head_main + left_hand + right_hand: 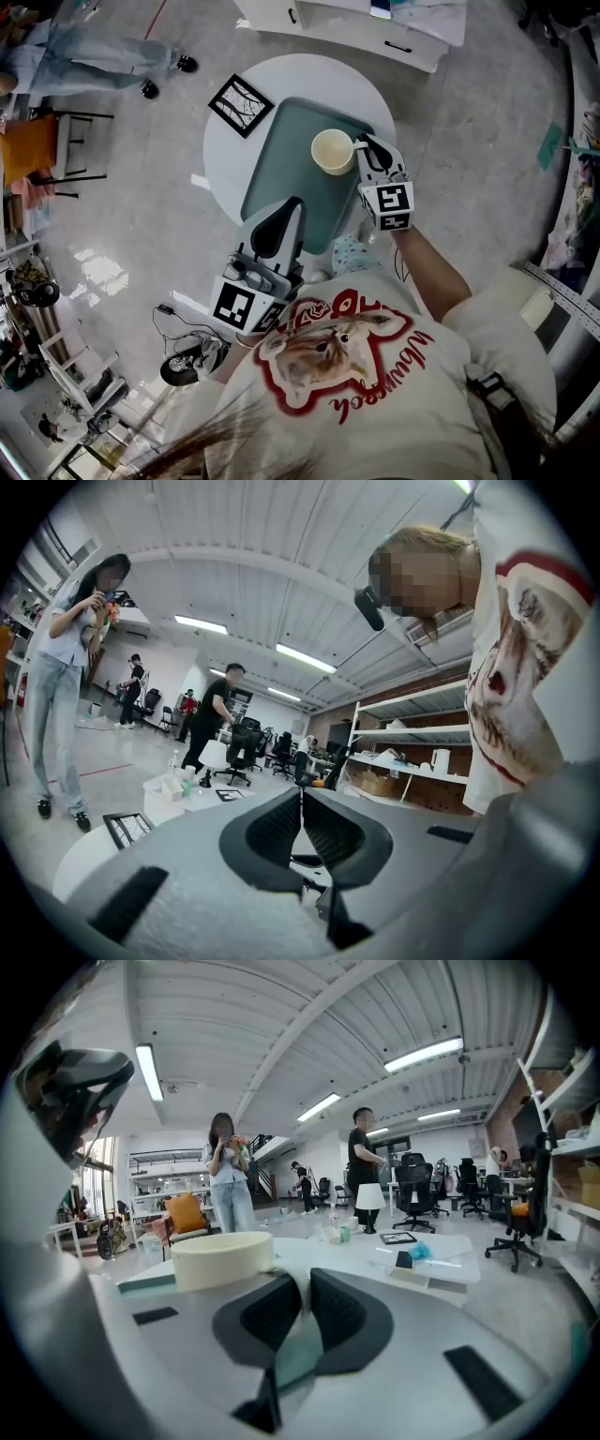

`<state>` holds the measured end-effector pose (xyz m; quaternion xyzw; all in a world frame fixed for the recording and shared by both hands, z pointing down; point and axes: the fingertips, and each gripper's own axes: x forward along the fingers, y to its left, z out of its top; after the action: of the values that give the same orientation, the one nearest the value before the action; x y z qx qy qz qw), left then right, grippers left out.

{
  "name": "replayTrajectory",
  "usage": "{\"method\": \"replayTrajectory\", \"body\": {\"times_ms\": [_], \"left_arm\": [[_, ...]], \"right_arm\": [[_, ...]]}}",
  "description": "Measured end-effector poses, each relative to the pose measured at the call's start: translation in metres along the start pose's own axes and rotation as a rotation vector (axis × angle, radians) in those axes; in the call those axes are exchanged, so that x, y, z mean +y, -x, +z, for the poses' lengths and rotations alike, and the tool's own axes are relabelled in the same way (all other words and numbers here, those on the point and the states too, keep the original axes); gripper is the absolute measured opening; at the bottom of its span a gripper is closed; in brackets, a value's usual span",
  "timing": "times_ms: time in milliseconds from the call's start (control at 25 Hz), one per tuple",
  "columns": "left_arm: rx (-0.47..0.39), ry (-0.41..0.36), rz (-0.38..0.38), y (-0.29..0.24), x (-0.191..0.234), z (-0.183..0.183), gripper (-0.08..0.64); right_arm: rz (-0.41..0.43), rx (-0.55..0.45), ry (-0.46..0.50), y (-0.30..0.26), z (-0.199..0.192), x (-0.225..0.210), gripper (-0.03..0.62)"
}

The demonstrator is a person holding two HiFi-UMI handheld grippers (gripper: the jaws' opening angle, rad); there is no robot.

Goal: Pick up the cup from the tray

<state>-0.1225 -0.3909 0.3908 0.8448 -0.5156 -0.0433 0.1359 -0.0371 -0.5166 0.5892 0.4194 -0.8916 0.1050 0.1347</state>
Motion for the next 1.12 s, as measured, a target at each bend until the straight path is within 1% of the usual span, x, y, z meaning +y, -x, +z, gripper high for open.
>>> {"method": "replayTrajectory", "body": {"times_ms": [240,480,800,1120], "left_arm": [[-0.015,-0.012,-0.004,-0.001,-0.006,0.001,0.018],[-0.031,-0.012,-0.003,0.008,-0.012,0.002,0.018],[-0.056,-0.012,-0.012,0.021,-0.018,-0.001,0.018],[-0.078,-0.007,-0.06,0.037,-0.03,0.006,0.018]], "right_arm": [[-0.019,-0.052,-0.034,0.01,0.024,-0.009,0.046],[-0.042,-0.114,-0.06,0.026,0.058,-0.009,0.046],[-0.099,-0.168,-0.1,0.058,0.09,-0.01,0.046],[-0.129,-0.222,-0.119,0.097,0.111,0.004,0.046]]}}
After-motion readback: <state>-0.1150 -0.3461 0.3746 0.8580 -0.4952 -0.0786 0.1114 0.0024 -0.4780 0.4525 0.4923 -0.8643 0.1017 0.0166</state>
